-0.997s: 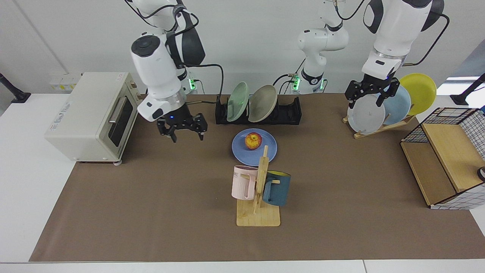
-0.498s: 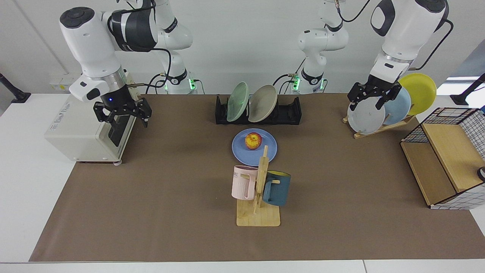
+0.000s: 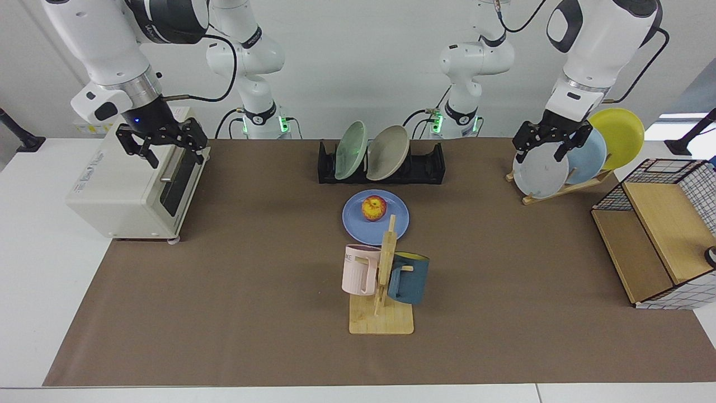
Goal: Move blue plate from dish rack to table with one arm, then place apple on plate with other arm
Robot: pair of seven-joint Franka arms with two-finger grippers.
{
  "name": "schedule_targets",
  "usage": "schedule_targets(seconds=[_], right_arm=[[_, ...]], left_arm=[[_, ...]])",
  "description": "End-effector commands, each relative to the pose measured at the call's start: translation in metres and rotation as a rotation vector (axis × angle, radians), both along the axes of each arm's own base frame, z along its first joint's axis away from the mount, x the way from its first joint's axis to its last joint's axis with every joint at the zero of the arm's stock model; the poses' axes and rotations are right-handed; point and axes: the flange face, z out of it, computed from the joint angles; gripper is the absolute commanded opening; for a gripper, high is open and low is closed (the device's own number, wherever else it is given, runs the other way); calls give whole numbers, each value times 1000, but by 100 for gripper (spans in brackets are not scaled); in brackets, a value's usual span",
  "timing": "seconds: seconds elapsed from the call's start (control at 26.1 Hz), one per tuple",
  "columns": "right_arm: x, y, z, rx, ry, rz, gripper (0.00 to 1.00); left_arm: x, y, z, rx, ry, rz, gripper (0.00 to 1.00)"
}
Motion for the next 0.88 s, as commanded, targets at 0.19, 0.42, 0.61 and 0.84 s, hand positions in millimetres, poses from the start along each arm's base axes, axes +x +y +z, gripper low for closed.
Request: schedule_targets(seconds=[0.19, 0.42, 0.61, 0.84], right_arm=[[-11, -1, -6, 16, -6, 19, 100], [-11, -1, -6, 16, -6, 19, 100], [-11, -3, -4, 12, -10, 18, 100], [-12, -2, 5, 3, -16, 27, 100]], left_arm=[[3, 0, 5, -5, -1, -13, 100], [3, -1, 5, -5, -1, -14, 100], [3, -1, 4, -4, 0, -14, 100], [3, -2, 4, -4, -1, -16, 100]])
